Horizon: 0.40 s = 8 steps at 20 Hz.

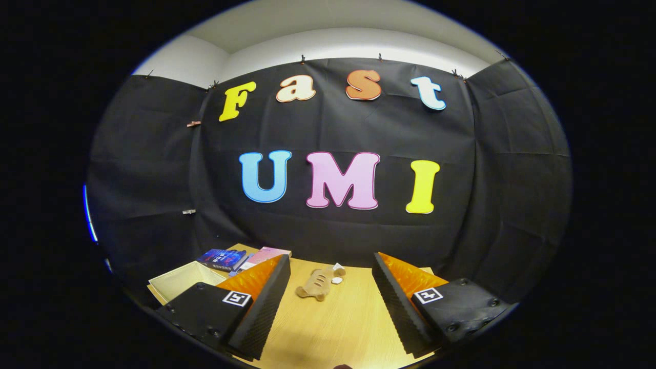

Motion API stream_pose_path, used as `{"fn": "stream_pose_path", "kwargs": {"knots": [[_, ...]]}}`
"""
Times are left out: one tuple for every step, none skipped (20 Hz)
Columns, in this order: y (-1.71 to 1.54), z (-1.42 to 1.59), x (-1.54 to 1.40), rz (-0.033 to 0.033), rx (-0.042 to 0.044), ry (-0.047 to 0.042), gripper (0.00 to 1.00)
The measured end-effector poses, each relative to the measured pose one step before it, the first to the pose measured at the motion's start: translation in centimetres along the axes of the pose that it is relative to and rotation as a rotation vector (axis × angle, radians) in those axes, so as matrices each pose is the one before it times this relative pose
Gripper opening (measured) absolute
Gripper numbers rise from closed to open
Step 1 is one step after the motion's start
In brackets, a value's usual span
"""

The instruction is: Open the storage box then place both shoes into the box .Put the left shoe in first, then the right shoe, with the right side of both shoes facing outward in a uniform manner.

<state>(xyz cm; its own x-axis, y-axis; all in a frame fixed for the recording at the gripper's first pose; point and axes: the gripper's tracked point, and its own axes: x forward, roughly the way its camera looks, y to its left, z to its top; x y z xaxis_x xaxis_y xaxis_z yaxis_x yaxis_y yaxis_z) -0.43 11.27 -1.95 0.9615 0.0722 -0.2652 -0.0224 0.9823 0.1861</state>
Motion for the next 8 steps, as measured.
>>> {"fn": "stream_pose_path", "kwargs": {"knots": [[0.030,-0.238,0.288,0.00889,-0.00266,0.00091,0.99],[-0.031,-0.107,0.441,0.00561,-0.00025,-0.00260,0.99],[0.032,-0.142,0.501,0.00142,-0.00634,-0.00405,0.99],[-0.070,-0.412,0.537,0.00186,-0.00800,0.00504,0.99],[0.218,-0.412,0.352,0.00910,-0.00373,0.00479,0.99],[0.596,-0.331,0.490,0.01999,-0.00025,0.01390,0.99],[0.475,-0.432,0.347,0.02283,0.00313,0.01784,0.99],[0.388,-0.286,0.453,0.01503,-0.00031,0.00624,0.99]]}}
